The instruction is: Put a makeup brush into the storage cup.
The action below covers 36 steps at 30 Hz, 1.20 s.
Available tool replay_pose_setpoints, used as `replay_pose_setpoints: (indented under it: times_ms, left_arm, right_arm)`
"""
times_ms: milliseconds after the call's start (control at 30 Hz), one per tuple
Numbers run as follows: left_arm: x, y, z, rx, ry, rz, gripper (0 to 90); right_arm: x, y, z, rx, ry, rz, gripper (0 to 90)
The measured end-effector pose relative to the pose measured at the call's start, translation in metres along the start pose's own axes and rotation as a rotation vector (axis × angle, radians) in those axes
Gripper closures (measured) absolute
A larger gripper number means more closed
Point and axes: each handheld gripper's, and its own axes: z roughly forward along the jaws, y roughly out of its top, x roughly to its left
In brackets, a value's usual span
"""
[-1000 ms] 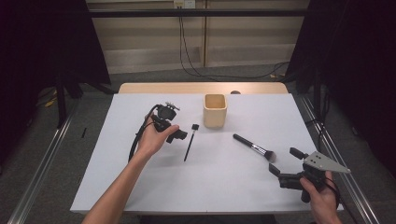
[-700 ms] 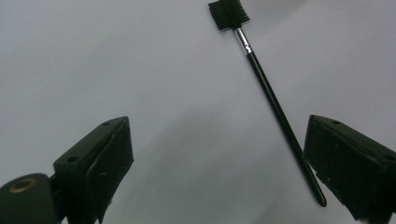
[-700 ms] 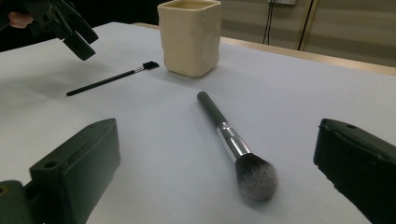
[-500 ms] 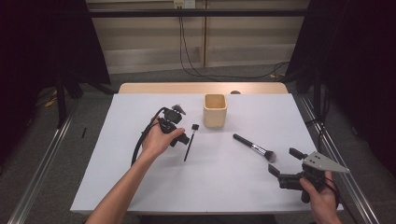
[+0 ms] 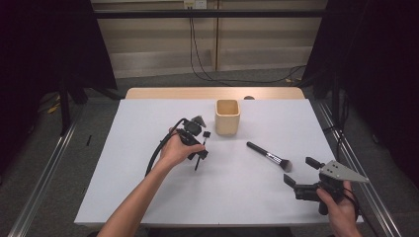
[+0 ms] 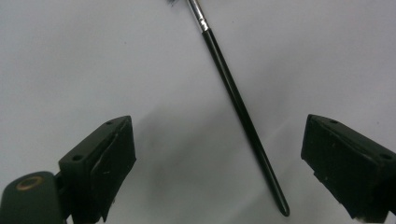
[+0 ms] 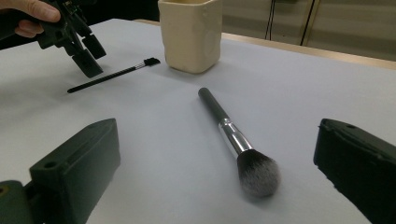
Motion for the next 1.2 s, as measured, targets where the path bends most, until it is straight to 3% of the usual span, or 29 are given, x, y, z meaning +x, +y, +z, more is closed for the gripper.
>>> replay_pose_setpoints:
  times_ms: [167, 333, 367, 400, 467, 567, 667, 733, 1067, 1200]
  left_arm:
    - [-0.006, 0.002, 0.008, 0.042, 0.001, 0.036, 9.5]
    - [-0.008, 0.004, 0.018, 0.073, 0.040, 0.020, 8.4]
    - [-0.008, 0.004, 0.019, 0.074, 0.054, 0.030, 2.0]
    - [-0.007, 0.005, 0.019, 0.074, 0.057, 0.022, 2.0]
    - [-0.006, 0.005, 0.019, 0.082, 0.032, 0.002, 3.8]
    - [-0.005, 0.004, 0.018, 0.085, 0.029, 0.006, 5.1]
    - [-0.004, 0.005, 0.015, 0.100, 0.032, -0.005, 12.9]
    - [-0.003, 0.006, 0.012, 0.107, 0.029, -0.015, 27.2]
    - [-0.002, 0.011, 0.009, 0.150, 0.043, -0.066, 42.7]
    - [0.000, 0.012, 0.007, 0.166, 0.034, -0.075, 57.2]
  right_arm:
    - [0.000, 0.000, 0.001, 0.001, 0.000, 0.003, 0.2]
    - [-0.001, 0.000, 0.001, 0.004, -0.002, 0.007, 0.2]
    - [-0.001, 0.000, 0.001, 0.005, 0.000, 0.007, 0.1]
    - [-0.001, 0.000, 0.001, 0.005, 0.000, 0.007, 0.1]
    - [-0.001, 0.000, 0.001, 0.005, -0.002, 0.006, 0.1]
    - [-0.001, -0.001, 0.001, 0.009, -0.003, 0.004, 0.2]
    - [-0.001, -0.001, 0.000, 0.010, -0.003, 0.003, 0.1]
    - [0.000, -0.001, 0.000, 0.011, -0.003, 0.001, 0.2]
    - [0.000, -0.001, 0.002, 0.019, 0.002, -0.001, 0.2]
    - [0.000, -0.002, 0.001, 0.018, -0.001, -0.003, 0.2]
